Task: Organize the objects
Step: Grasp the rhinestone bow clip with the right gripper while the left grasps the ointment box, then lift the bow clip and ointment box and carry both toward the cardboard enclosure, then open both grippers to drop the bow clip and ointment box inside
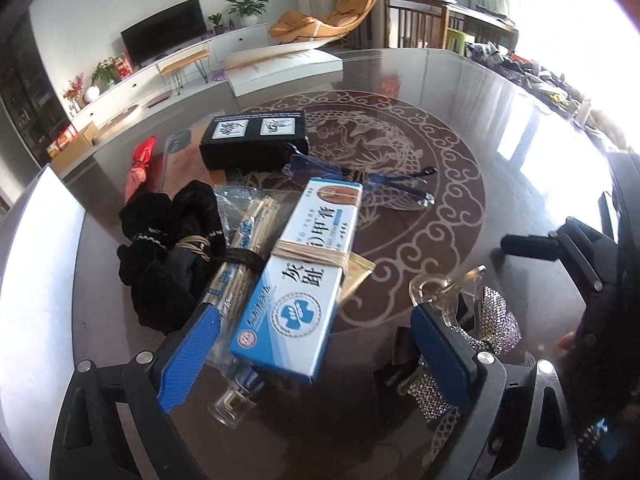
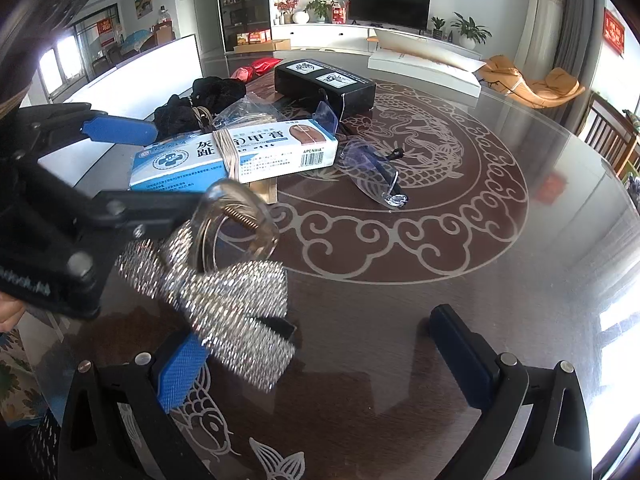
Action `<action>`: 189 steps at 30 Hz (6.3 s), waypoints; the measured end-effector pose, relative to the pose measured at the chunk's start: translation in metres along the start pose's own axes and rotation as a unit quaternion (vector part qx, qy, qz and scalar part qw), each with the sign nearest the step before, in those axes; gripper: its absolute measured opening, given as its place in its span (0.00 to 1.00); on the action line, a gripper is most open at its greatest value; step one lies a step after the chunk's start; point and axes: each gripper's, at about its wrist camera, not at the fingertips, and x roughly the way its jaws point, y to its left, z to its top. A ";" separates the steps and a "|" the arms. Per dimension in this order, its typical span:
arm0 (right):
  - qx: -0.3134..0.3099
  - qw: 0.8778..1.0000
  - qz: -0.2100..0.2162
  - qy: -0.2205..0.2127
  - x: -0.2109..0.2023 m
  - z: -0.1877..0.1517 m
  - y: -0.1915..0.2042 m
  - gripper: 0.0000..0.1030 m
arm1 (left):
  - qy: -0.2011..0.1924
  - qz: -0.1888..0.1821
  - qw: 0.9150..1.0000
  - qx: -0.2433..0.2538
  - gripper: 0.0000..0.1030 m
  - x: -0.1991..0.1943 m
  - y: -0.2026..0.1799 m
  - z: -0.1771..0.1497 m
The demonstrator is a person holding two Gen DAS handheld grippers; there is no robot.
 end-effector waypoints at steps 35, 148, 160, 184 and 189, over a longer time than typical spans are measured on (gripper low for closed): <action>0.000 1.000 0.000 -0.001 0.001 0.000 0.000 1.00 | 0.032 -0.004 0.999 -0.033 0.43 0.032 0.002 0.030; -0.101 0.940 0.323 -0.033 -0.049 0.163 0.320 0.54 | -0.056 0.268 0.901 -0.336 0.42 -0.192 0.260 -0.193; -0.111 0.945 0.307 -0.022 -0.056 0.168 0.324 0.54 | -0.060 0.264 0.902 -0.338 0.42 -0.188 0.265 -0.200; -0.067 0.970 0.227 -0.053 -0.036 0.148 0.263 0.99 | -0.088 0.236 0.904 -0.346 0.89 -0.192 0.251 -0.195; -0.030 0.990 0.121 -0.064 -0.031 0.092 0.171 0.99 | -0.128 0.157 0.942 -0.269 0.89 -0.195 0.183 -0.151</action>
